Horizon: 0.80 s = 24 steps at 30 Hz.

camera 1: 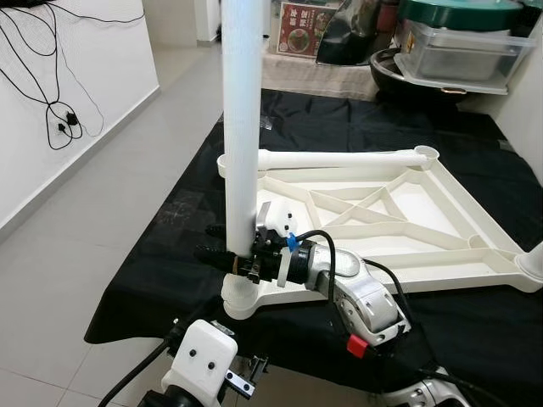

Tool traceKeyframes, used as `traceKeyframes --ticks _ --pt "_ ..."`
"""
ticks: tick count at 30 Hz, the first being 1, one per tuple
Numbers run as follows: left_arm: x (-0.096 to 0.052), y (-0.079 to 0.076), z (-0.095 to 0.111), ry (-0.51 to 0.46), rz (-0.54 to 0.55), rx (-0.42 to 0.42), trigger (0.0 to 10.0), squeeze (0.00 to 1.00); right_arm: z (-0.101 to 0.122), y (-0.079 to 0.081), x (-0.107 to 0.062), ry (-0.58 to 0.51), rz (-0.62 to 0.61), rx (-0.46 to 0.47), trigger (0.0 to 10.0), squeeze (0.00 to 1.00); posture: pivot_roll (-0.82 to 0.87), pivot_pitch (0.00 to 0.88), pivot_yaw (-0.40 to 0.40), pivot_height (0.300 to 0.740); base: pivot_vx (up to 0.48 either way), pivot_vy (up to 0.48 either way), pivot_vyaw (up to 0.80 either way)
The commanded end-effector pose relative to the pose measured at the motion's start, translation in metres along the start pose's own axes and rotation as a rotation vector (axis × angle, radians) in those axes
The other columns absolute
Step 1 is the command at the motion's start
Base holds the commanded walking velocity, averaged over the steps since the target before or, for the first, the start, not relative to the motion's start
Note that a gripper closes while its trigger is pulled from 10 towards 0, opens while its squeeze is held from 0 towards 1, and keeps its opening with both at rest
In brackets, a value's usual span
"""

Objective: Building children table

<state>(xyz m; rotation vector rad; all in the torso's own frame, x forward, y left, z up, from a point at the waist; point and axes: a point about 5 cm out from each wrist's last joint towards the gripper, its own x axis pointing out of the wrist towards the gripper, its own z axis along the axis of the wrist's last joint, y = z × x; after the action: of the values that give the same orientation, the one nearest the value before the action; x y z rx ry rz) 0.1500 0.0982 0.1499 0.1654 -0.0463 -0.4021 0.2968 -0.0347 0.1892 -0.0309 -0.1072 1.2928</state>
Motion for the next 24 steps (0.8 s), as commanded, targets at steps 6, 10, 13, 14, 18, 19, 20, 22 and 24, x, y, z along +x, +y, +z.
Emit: traceKeyframes --ticks 6,10,13,14,18,19,20,22,24 --pt "-0.001 0.000 0.000 0.005 -0.002 0.010 10.0 0.00 -0.008 0.005 0.003 0.005 -0.023 0.012 0.0 0.00 0.12 0.086 -0.065 0.740 0.000 0.000 0.00" --pt "-0.001 0.000 0.000 0.005 -0.001 0.011 10.0 0.00 -0.009 0.004 0.002 0.009 -0.045 0.003 0.0 0.00 0.12 0.086 -0.065 0.740 0.000 0.000 0.00" --pt "-0.002 0.002 0.000 0.005 0.006 0.017 10.0 0.00 -0.012 -0.003 0.000 0.053 -0.176 -0.014 0.0 0.00 0.12 0.089 -0.067 0.740 0.000 0.000 0.00" --pt "-0.002 0.003 0.000 0.005 0.007 0.019 10.0 0.00 -0.013 -0.004 -0.001 0.063 -0.207 -0.018 0.0 0.00 0.12 0.089 -0.067 0.740 0.000 0.000 0.00" --pt "-0.001 0.004 -0.001 0.005 0.011 0.024 10.0 0.00 -0.020 -0.015 -0.004 0.138 -0.390 -0.017 0.0 0.00 0.12 0.093 -0.067 0.740 0.000 0.000 0.00" --pt "-0.001 0.004 -0.001 0.005 0.011 0.024 10.0 0.00 -0.020 -0.015 -0.004 0.138 -0.390 -0.017 0.0 0.00 0.12 0.093 -0.067 0.740 0.000 0.000 0.00" --pt "-0.001 0.004 -0.001 0.005 0.012 0.024 10.0 0.00 -0.021 -0.017 -0.005 0.150 -0.424 -0.008 0.0 0.00 0.12 0.093 -0.067 0.740 0.000 0.000 0.00" --pt "-0.001 0.004 -0.001 0.005 0.012 0.024 10.0 0.00 -0.021 -0.017 -0.005 0.150 -0.424 -0.008 0.0 0.00 0.12 0.093 -0.067 0.740 0.000 0.000 0.00" --pt "-0.001 0.004 0.000 0.005 0.012 0.024 10.0 0.00 -0.024 -0.024 -0.008 0.166 -0.535 0.003 0.0 0.00 0.12 0.093 -0.071 0.740 0.000 0.000 0.00"
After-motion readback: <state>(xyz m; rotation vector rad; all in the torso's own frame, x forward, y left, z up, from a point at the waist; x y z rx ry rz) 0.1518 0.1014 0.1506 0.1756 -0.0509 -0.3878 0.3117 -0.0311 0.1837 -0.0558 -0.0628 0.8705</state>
